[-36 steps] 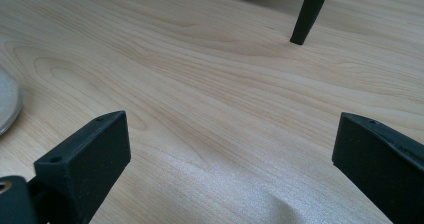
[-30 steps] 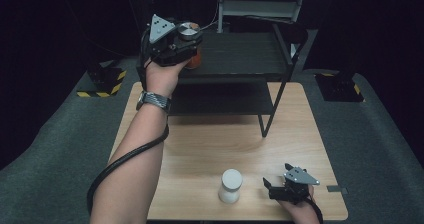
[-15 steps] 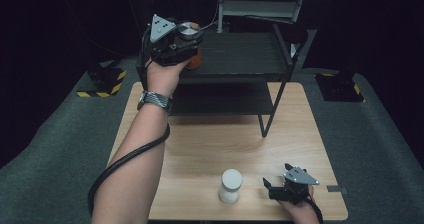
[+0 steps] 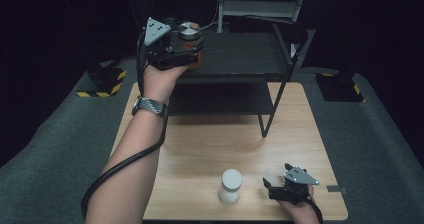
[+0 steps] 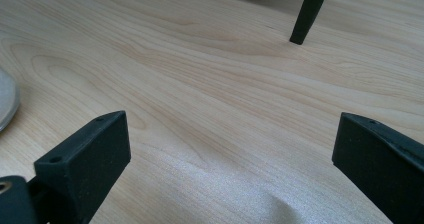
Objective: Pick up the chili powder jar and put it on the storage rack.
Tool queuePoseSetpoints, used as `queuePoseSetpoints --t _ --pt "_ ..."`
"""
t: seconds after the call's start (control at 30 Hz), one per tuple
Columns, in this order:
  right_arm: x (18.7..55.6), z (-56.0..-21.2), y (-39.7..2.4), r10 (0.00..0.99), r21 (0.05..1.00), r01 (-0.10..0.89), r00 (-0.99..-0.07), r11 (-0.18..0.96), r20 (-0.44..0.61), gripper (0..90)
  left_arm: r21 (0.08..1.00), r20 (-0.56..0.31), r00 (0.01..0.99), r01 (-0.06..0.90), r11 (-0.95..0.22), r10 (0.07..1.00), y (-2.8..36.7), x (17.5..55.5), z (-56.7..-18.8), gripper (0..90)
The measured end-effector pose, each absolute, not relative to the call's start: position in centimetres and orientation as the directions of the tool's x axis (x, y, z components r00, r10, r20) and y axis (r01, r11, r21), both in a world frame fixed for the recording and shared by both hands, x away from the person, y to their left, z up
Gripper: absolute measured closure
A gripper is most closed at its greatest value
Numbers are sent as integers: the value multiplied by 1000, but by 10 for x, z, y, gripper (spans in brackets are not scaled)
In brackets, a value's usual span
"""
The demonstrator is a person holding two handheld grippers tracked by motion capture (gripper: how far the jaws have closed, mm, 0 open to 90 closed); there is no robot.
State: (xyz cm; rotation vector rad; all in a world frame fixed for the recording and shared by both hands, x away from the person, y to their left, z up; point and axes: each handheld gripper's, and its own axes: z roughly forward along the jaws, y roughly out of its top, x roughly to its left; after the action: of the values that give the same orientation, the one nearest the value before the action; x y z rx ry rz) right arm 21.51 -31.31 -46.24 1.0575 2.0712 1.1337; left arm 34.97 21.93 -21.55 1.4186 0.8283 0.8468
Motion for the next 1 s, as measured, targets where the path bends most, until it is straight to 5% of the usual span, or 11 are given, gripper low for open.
queuePoseSetpoints --t 0.67,1.0 --pt "215 -463 -314 838 867 373 -538 331 -89 15 995 97 468 -70 -73 878 231 299 -241 4" --pt "214 -463 -315 838 870 370 -539 327 -86 10 996 85 490 -25 -83 868 242 284 -273 4"
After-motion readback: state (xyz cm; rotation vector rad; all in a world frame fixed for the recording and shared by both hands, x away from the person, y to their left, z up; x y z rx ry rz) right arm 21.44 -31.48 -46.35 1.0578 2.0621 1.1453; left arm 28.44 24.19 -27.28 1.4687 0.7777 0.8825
